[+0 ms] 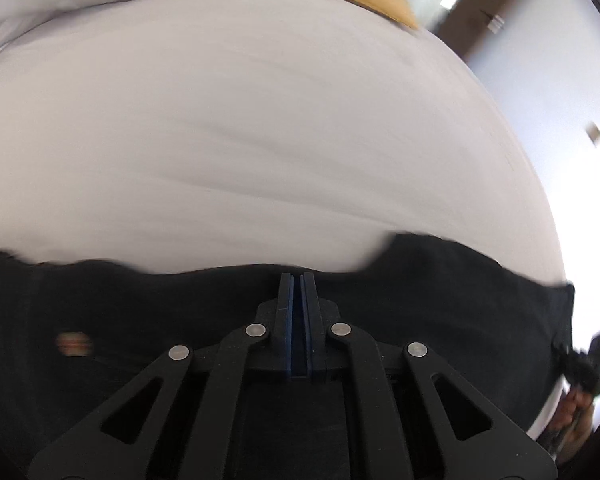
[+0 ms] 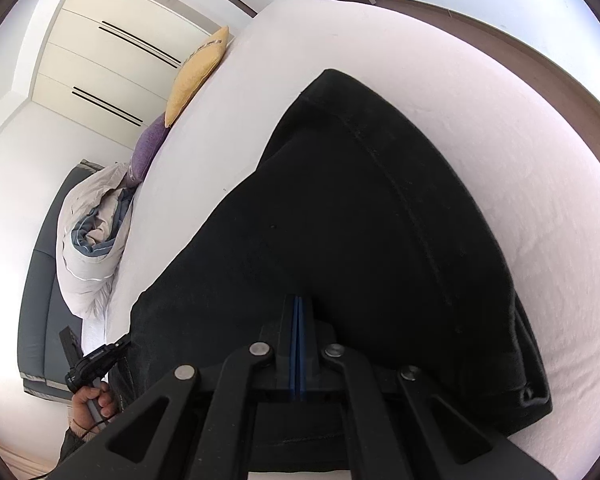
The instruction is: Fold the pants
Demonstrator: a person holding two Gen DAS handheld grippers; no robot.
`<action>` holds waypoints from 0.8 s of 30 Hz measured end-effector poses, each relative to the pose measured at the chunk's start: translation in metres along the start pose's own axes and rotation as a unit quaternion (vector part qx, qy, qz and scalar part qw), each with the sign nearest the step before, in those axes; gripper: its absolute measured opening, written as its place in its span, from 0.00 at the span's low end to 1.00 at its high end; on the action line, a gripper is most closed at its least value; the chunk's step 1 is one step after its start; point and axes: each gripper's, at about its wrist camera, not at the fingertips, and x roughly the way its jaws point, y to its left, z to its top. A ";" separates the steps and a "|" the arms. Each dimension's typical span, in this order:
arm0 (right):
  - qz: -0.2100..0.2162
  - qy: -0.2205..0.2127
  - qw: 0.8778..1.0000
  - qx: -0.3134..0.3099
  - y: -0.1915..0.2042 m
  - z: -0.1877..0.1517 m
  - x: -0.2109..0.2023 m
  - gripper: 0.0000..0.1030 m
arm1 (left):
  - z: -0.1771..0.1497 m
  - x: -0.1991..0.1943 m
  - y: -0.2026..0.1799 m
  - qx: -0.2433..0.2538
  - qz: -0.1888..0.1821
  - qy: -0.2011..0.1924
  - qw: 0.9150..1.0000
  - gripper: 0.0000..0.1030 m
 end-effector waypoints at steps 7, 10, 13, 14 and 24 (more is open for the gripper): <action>0.035 0.030 0.994 -0.102 0.091 -0.006 0.001 0.16 | -0.032 -0.061 0.026 -0.034 0.026 -0.065 0.997 0.05; 0.102 0.089 0.974 -0.182 0.169 -0.019 0.035 0.32 | -0.055 -0.064 0.029 -0.031 0.051 -0.069 0.996 0.06; 0.155 0.156 0.948 -0.230 0.235 -0.047 0.086 0.44 | -0.071 -0.048 0.058 -0.068 0.055 -0.055 0.995 0.05; 0.175 0.180 0.937 -0.241 0.257 -0.060 0.109 0.46 | -0.078 -0.044 0.077 -0.102 0.008 -0.067 0.993 0.05; 0.164 0.229 0.958 -0.061 0.222 -0.066 0.236 0.21 | -0.082 -0.042 0.110 -0.173 -0.089 -0.080 0.978 0.05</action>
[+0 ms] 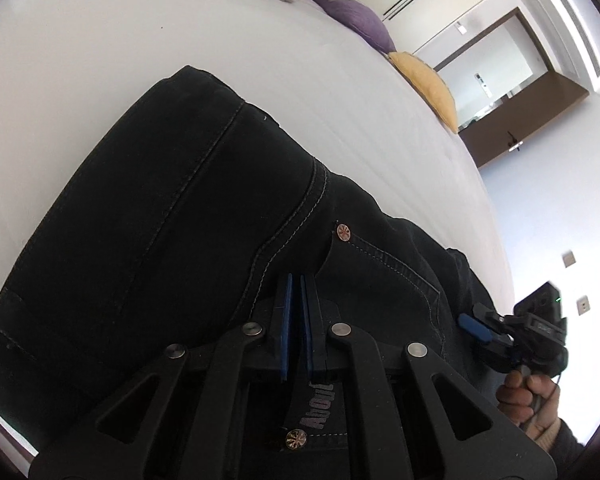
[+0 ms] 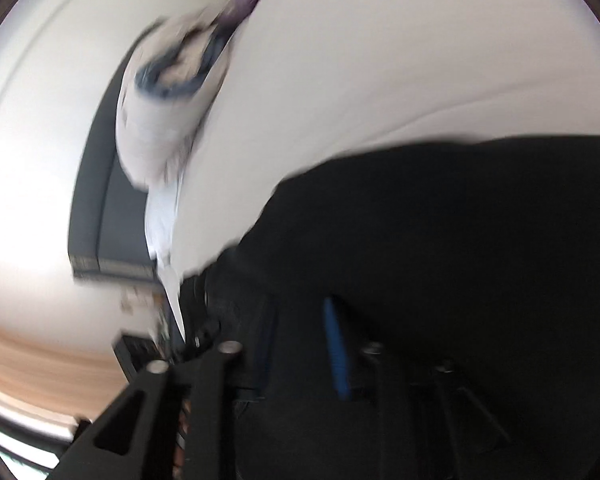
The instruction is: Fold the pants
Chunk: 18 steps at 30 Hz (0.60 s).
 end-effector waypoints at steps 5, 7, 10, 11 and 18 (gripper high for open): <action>-0.013 -0.156 0.983 0.092 -0.080 0.000 -0.127 0.20 | -0.002 0.000 0.006 0.020 0.013 -0.006 1.000 0.05; -0.039 -0.229 0.964 0.129 -0.114 -0.023 -0.195 0.20 | -0.003 0.002 0.001 0.025 0.023 -0.006 0.999 0.05; -0.041 -0.272 0.953 0.130 -0.124 -0.061 -0.259 0.45 | -0.004 0.008 -0.022 0.034 0.054 0.001 0.998 0.05; -0.024 -0.271 0.955 0.117 -0.120 -0.073 -0.268 0.49 | 0.000 0.006 -0.035 0.044 0.084 0.002 0.995 0.05; 0.052 -0.177 0.981 0.068 -0.113 -0.118 -0.222 0.51 | -0.029 -0.002 -0.152 0.104 0.061 -0.007 0.993 0.06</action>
